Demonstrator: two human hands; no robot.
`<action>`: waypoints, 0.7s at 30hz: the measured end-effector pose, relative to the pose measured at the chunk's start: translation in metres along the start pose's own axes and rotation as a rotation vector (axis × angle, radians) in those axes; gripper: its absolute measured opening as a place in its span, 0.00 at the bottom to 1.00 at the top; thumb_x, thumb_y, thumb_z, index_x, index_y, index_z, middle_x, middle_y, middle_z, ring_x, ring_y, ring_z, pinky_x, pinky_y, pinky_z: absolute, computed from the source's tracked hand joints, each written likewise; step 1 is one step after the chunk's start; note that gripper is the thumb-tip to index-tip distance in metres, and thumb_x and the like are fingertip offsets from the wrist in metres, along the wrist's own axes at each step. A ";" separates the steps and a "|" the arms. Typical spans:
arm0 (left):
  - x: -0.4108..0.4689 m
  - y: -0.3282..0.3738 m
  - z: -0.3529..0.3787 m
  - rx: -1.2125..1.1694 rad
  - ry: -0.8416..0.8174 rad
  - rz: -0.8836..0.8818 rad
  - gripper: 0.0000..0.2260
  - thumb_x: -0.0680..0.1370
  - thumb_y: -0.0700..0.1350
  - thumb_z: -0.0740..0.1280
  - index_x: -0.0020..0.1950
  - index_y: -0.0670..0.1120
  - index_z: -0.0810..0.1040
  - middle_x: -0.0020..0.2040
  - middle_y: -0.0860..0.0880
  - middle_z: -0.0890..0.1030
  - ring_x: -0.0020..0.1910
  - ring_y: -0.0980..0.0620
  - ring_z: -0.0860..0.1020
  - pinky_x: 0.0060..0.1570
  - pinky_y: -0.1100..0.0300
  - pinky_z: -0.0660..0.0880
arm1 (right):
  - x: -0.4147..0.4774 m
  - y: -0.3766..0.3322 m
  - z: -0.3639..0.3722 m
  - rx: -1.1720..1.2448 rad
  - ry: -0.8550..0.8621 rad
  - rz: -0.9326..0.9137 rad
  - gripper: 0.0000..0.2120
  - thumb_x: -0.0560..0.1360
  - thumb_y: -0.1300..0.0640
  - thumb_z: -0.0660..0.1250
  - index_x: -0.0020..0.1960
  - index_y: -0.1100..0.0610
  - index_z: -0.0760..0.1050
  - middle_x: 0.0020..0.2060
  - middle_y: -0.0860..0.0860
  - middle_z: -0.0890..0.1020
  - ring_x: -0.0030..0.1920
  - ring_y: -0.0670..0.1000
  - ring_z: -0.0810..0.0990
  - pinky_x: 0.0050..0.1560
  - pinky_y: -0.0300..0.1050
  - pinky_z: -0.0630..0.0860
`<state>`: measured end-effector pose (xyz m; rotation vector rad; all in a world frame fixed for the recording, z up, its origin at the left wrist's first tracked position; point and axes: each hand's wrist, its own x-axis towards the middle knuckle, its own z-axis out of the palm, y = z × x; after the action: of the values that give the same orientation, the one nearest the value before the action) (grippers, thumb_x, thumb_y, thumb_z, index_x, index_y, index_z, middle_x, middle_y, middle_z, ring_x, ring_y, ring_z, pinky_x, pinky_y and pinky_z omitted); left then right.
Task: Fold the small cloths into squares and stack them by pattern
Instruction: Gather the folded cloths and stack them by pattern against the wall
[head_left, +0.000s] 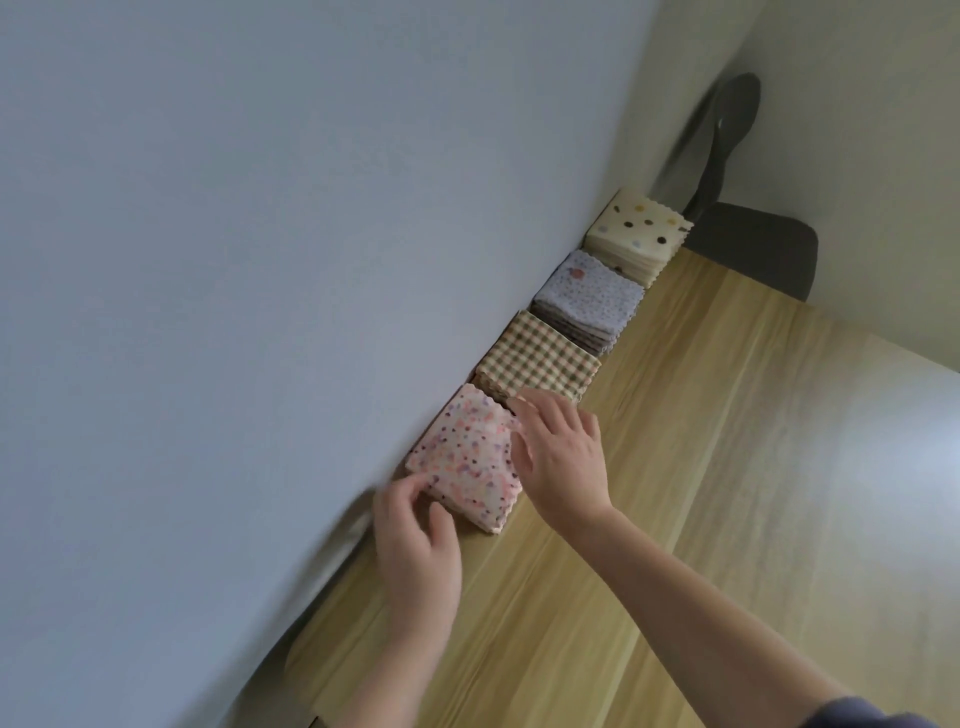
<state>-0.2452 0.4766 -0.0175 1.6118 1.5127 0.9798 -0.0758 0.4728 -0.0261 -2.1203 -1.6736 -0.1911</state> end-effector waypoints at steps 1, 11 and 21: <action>0.001 -0.005 0.006 0.196 -0.089 0.218 0.15 0.78 0.38 0.58 0.63 0.40 0.73 0.62 0.43 0.74 0.64 0.46 0.72 0.64 0.48 0.71 | 0.000 0.005 0.004 -0.055 -0.081 -0.079 0.18 0.78 0.53 0.58 0.65 0.54 0.74 0.67 0.49 0.74 0.69 0.53 0.69 0.65 0.54 0.65; 0.027 0.012 0.038 0.770 -0.334 0.520 0.26 0.79 0.48 0.51 0.73 0.34 0.64 0.73 0.38 0.65 0.74 0.43 0.63 0.74 0.50 0.58 | 0.033 0.065 -0.019 -0.081 -0.285 -0.040 0.22 0.83 0.49 0.49 0.75 0.50 0.63 0.78 0.49 0.54 0.78 0.51 0.44 0.76 0.59 0.41; 0.093 0.020 0.073 0.839 -0.519 0.907 0.29 0.82 0.60 0.48 0.79 0.47 0.52 0.79 0.47 0.52 0.78 0.50 0.50 0.74 0.55 0.48 | 0.171 0.216 -0.010 -0.079 -0.305 0.297 0.26 0.83 0.48 0.48 0.79 0.52 0.49 0.79 0.51 0.47 0.78 0.53 0.41 0.76 0.57 0.42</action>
<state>-0.1689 0.5679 -0.0279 2.9949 0.8044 0.2125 0.1761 0.5830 -0.0073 -2.5278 -1.4987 0.1660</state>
